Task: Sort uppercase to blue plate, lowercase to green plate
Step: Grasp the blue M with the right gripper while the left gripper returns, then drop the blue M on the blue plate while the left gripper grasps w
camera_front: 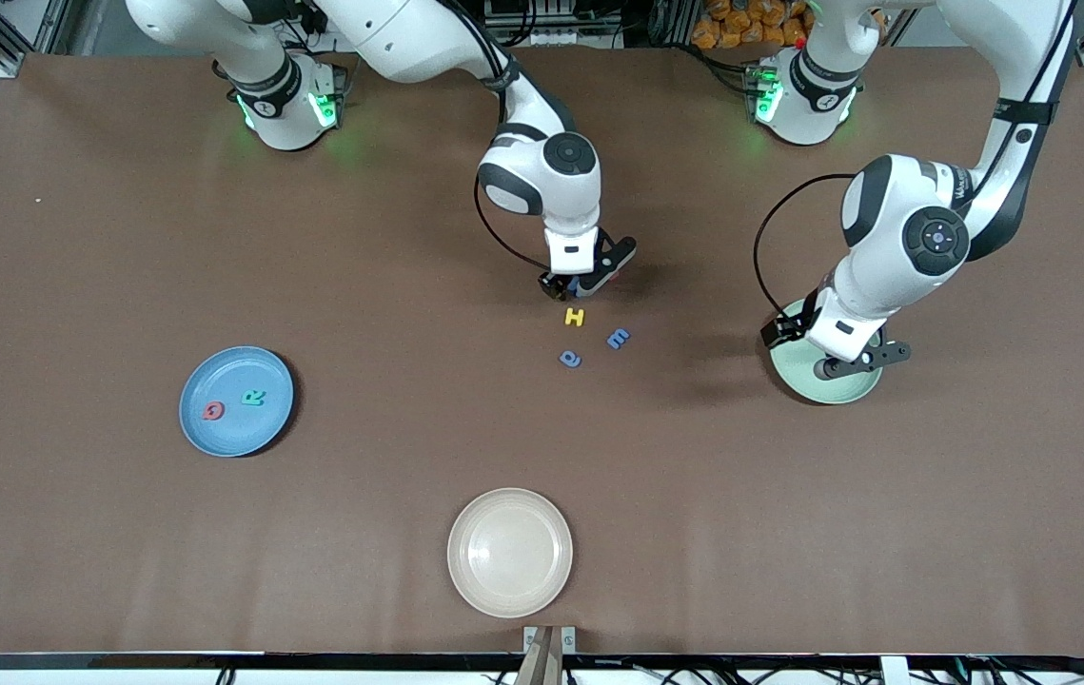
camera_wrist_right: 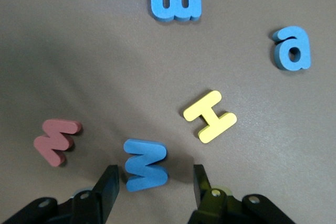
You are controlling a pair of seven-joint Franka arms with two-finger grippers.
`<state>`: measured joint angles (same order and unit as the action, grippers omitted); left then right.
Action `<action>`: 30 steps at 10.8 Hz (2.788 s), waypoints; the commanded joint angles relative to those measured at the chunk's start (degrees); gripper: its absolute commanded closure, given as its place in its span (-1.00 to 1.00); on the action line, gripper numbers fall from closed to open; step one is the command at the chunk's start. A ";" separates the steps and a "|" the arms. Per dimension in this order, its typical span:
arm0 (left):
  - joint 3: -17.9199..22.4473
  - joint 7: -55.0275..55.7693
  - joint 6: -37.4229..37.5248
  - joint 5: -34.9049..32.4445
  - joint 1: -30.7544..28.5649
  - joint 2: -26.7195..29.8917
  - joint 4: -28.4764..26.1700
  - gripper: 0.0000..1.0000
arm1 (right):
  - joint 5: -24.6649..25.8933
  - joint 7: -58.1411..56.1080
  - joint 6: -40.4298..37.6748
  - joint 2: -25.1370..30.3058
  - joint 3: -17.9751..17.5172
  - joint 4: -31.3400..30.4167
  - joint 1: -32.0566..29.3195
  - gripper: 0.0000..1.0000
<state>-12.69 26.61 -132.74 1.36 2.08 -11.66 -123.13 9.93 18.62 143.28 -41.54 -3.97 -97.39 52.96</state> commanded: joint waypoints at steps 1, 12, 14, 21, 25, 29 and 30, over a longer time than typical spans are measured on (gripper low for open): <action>-0.06 -2.87 -0.06 -0.30 -0.40 0.49 -0.18 -0.64 | -0.97 -1.04 1.56 -0.55 -0.95 -0.08 -1.02 -0.31; -0.76 -4.37 0.11 -1.09 0.38 0.67 -0.09 -0.12 | -12.62 -4.90 -12.82 10.74 -1.65 -0.26 -5.05 1.00; -2.68 -6.73 0.11 -2.23 0.82 0.50 -0.09 -0.11 | -17.11 -8.76 -23.44 18.13 -1.56 -0.26 -10.48 1.00; -6.47 -14.10 -5.49 -11.28 10.82 -4.67 3.15 -0.14 | -15.14 -19.58 -47.05 26.00 -0.16 -3.85 -42.19 1.00; -6.47 -25.08 -13.23 -14.45 14.62 -10.22 5.36 -0.20 | -6.08 -25.79 -39.17 19.32 0.11 -6.92 -54.88 1.00; -6.47 -32.75 -15.09 -14.45 16.38 -14.09 6.32 -0.18 | -4.13 -29.17 -30.61 15.45 2.22 -9.84 -55.16 1.00; -6.47 -32.76 -15.18 -14.19 16.99 -14.96 6.85 -0.17 | -3.79 -29.25 -30.17 15.35 2.22 -9.84 -55.25 1.00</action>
<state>-19.42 -5.12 -147.45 -11.63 17.96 -24.75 -118.15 4.92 -9.83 112.50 -26.87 -1.94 -106.79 -2.43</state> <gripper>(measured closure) 0.414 0.652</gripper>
